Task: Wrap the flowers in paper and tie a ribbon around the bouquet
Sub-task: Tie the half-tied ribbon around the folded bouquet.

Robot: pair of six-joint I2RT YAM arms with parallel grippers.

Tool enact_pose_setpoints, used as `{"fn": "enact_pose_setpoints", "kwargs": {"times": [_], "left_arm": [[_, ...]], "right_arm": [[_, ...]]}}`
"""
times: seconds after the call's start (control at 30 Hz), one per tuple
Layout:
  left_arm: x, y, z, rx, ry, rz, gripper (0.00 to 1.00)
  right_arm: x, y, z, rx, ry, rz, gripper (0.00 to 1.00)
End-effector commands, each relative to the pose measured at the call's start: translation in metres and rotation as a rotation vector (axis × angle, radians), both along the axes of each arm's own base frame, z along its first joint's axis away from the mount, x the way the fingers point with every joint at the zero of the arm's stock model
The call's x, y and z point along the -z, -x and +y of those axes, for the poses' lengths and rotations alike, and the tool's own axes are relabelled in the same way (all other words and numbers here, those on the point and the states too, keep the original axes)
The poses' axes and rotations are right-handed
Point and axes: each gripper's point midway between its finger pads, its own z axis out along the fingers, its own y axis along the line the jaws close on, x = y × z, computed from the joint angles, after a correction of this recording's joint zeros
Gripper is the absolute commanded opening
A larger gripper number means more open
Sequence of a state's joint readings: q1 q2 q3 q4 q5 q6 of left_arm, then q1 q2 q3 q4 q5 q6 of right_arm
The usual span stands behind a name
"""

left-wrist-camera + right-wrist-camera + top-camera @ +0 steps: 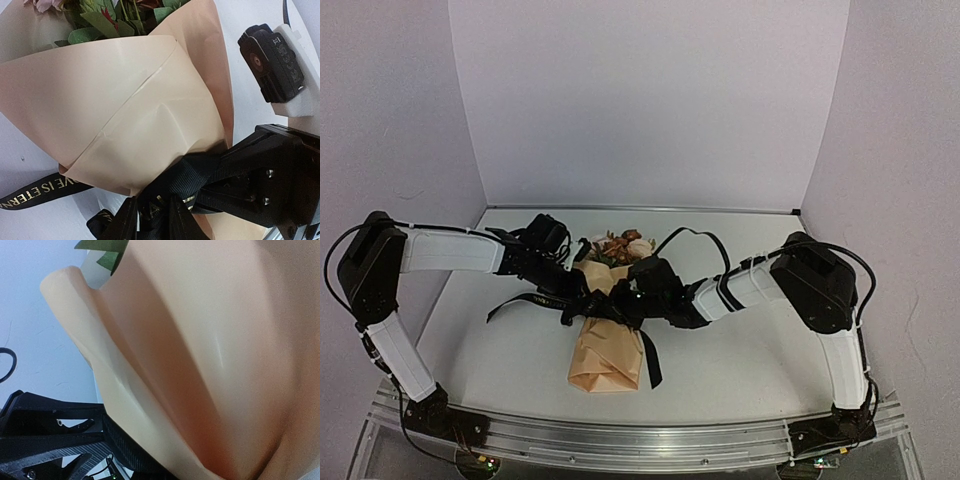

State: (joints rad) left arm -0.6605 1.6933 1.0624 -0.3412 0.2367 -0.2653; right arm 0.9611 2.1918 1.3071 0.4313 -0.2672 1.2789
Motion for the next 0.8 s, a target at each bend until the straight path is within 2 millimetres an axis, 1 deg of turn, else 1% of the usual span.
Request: {"fn": "enact_pose_setpoints", "kwargs": {"times": [0.0, 0.17, 0.33, 0.5, 0.63, 0.77], "left_arm": [[-0.019, -0.013, -0.01, -0.007, 0.03, -0.052, 0.19], [-0.029, -0.011, -0.013, 0.0, 0.064, -0.065, 0.1], [-0.035, -0.006, -0.012, 0.004, 0.087, -0.068, 0.01], [-0.05, 0.002, -0.012, 0.007, 0.132, -0.085, 0.0], [-0.05, 0.01, -0.012, 0.017, 0.147, -0.076, 0.01], [-0.046, 0.017, -0.011, 0.027, 0.15, -0.057, 0.02]], "right_arm": [[-0.027, -0.004, 0.009, -0.005, -0.032, -0.051, 0.0], [-0.027, -0.005, 0.01, -0.005, -0.031, -0.049, 0.0], [-0.029, -0.006, 0.011, -0.003, -0.024, -0.053, 0.0], [-0.032, -0.008, 0.012, 0.001, -0.025, -0.059, 0.0], [-0.037, -0.011, 0.014, -0.001, -0.036, -0.066, 0.0], [-0.045, -0.014, 0.019, -0.005, -0.061, -0.079, 0.0]]}}
